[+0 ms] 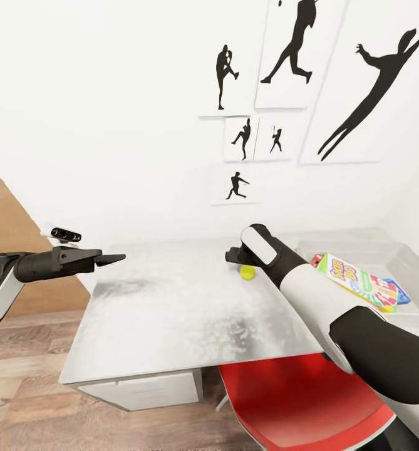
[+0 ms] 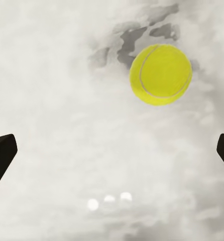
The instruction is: Put all the toys in the child's room - the three board games (two on the bed and one on the table), the two jigsaw puzzles on the table, and the tennis ball on the table - inside the toy box on the table in the child's room.
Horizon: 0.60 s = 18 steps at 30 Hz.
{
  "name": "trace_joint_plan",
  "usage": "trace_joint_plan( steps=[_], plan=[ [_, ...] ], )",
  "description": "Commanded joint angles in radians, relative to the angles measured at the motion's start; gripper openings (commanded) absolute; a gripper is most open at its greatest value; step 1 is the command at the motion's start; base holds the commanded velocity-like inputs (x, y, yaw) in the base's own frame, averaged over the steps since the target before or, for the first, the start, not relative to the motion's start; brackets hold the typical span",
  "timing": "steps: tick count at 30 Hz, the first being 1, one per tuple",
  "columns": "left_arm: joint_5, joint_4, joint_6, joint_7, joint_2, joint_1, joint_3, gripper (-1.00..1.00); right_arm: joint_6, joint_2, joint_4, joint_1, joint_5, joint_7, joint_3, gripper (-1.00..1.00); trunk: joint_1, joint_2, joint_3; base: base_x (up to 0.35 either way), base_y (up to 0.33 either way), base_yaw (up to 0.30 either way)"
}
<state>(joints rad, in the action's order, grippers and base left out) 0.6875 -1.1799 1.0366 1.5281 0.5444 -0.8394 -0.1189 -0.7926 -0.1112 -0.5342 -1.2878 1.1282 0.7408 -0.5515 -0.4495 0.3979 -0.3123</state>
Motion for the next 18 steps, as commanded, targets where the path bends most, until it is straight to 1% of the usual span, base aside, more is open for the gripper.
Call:
trace_joint_plan(
  steps=[1, 5, 8, 12, 14, 18],
  plan=[
    [0.002, 0.001, 0.011, 0.004, 0.0, -0.01, -0.002, 1.0, 0.0, 0.001, -0.001, -0.007, 0.011, 0.009, -0.005, 1.0, -0.001, 0.002, -0.004, 0.0, 0.0, 0.0],
    [0.002, 0.0, 0.011, 0.004, -0.005, -0.047, -0.001, 1.0, 0.0, 0.001, -0.001, -0.026, 0.011, 0.009, -0.005, 1.0, -0.001, 0.002, -0.01, 0.0, 0.0, 0.0],
    [0.003, 0.0, 0.011, 0.004, -0.008, -0.086, -0.004, 1.0, 0.0, 0.001, 0.0, -0.041, 0.011, 0.009, -0.005, 1.0, -0.001, 0.002, -0.015, 0.0, 0.0, 0.0],
    [0.004, 0.001, 0.011, 0.004, -0.01, -0.113, -0.006, 1.0, 0.0, 0.001, 0.0, -0.055, 0.012, 0.009, -0.005, 1.0, -0.001, 0.002, -0.022, 0.0, 0.0, 0.0],
    [0.016, 0.005, 0.011, 0.005, -0.01, -0.131, -0.006, 1.0, -0.001, 0.002, 0.0, -0.074, 0.012, 0.009, -0.005, 1.0, -0.001, 0.002, -0.025, 0.0, 0.0, 0.0],
    [0.039, 0.012, 0.011, 0.005, -0.01, -0.146, -0.008, 1.0, -0.002, 0.001, 0.0, -0.092, 0.013, 0.01, -0.005, 1.0, -0.001, 0.002, -0.031, 0.0, 0.0, 0.0]
  ],
)
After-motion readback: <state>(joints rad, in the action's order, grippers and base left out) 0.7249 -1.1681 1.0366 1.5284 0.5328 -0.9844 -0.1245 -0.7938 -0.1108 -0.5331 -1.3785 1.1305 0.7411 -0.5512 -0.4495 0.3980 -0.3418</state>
